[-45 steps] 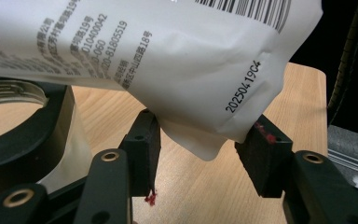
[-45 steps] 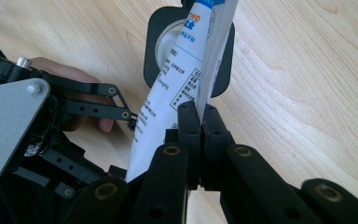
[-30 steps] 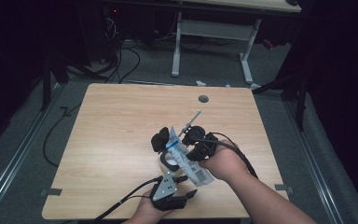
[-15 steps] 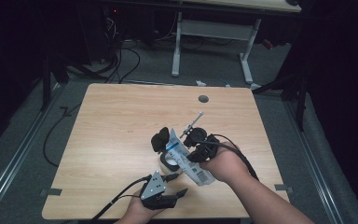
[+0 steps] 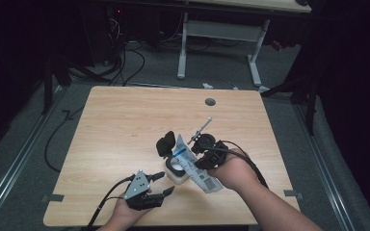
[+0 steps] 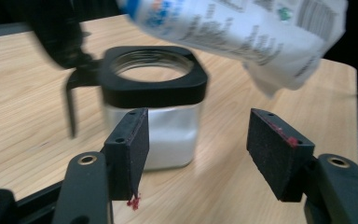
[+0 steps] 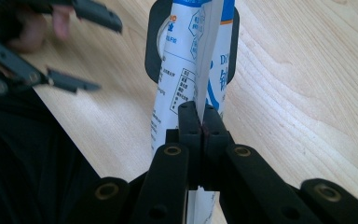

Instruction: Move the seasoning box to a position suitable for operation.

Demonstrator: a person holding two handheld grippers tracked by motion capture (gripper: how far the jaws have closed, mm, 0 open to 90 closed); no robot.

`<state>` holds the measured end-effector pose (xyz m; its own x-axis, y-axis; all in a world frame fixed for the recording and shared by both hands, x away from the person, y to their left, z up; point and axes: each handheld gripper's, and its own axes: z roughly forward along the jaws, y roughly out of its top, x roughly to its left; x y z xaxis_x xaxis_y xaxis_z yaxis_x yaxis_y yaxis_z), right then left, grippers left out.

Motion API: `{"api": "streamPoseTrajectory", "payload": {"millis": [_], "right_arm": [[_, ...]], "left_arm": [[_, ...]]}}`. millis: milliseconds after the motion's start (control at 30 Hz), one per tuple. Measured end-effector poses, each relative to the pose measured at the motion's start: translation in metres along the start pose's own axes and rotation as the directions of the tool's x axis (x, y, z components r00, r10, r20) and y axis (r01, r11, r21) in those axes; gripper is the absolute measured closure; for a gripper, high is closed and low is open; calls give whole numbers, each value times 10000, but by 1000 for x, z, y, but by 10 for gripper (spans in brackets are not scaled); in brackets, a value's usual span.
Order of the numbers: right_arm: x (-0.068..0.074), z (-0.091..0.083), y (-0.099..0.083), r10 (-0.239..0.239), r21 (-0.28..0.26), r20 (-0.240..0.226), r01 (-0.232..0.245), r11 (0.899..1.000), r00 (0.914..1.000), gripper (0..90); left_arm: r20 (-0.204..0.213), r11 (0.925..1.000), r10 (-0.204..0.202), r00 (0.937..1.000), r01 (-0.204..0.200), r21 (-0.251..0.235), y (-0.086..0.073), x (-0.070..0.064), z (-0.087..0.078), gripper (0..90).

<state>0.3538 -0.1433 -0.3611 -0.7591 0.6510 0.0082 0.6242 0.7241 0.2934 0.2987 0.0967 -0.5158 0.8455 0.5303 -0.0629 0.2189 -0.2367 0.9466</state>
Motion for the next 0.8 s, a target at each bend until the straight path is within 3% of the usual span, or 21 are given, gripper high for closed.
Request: {"api": "streamPoseTrajectory", "payload": {"millis": [267, 567, 667, 800], "right_arm": [[-4, 1, -6, 76, 122, 51, -77, 9999, 10000, 899], [-14, -2, -13, 337, 83, 200, -339, 9994, 9992, 898], [-21, -1, -17, 379, 198, 356, -386, 9991, 9986, 898], [-31, 1, -23, 603, 325, 574, -623, 9975, 9965, 899]], "left_arm": [[-763, 9999, 143, 9970, -137, 79, -9, 27, -21, 396], [-1298, 9991, -358, 9909, 327, -260, -11, 49, -35, 401], [-1707, 9987, -330, 9848, 257, -451, -7, 57, -44, 401], [-2012, 9972, -583, 9778, 477, -568, -6, 72, -58, 399]]}}
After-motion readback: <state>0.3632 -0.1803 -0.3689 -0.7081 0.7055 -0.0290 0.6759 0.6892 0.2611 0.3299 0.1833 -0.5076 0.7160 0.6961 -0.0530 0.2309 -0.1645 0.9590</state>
